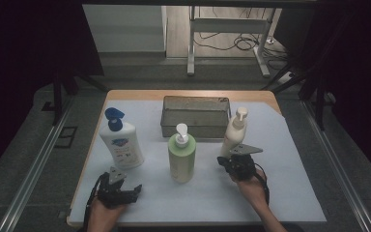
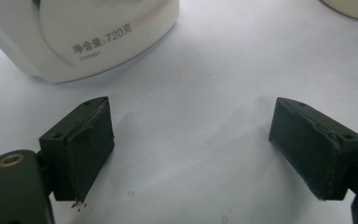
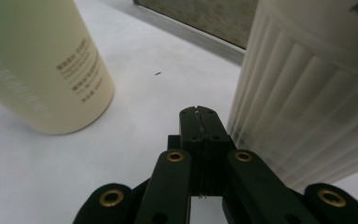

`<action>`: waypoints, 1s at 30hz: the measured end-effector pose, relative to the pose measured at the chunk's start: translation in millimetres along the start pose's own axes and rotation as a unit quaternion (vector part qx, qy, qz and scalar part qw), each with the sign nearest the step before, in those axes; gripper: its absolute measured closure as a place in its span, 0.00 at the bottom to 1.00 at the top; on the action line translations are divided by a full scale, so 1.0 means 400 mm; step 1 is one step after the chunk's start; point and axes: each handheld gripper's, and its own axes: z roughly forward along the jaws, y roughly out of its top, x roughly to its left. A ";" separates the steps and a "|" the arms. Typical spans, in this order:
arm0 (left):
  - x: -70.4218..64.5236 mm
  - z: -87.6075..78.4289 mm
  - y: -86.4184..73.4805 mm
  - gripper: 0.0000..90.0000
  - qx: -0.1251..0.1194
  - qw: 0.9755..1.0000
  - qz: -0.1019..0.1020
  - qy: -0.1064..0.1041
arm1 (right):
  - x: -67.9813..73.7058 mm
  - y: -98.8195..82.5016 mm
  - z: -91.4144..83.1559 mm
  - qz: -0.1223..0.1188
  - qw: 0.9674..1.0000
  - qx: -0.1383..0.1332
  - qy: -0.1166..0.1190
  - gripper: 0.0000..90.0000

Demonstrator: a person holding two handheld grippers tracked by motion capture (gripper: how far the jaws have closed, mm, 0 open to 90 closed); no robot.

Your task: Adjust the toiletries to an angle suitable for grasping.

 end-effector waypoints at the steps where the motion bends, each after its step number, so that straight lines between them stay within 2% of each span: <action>1: 0.000 0.000 0.000 0.15 0.000 1.000 0.000 0.000 | 0.000 0.000 0.000 0.000 1.000 0.000 0.000 1.00; 3: 0.000 0.000 0.000 0.15 0.000 1.000 0.000 0.000 | -0.003 -0.003 0.005 0.006 1.000 -0.002 -0.001 1.00; 8: 0.000 0.000 0.000 0.15 0.000 1.000 0.000 0.000 | -0.001 -0.005 0.009 0.002 1.000 0.000 -0.007 1.00; 17: 0.000 0.000 0.000 0.15 0.000 1.000 0.000 0.000 | -0.016 -0.014 -0.008 0.001 1.000 0.002 -0.019 1.00; 30: 0.000 0.000 0.000 0.15 0.000 1.000 0.000 0.000 | -0.089 -0.046 -0.062 0.020 0.999 0.005 -0.044 1.00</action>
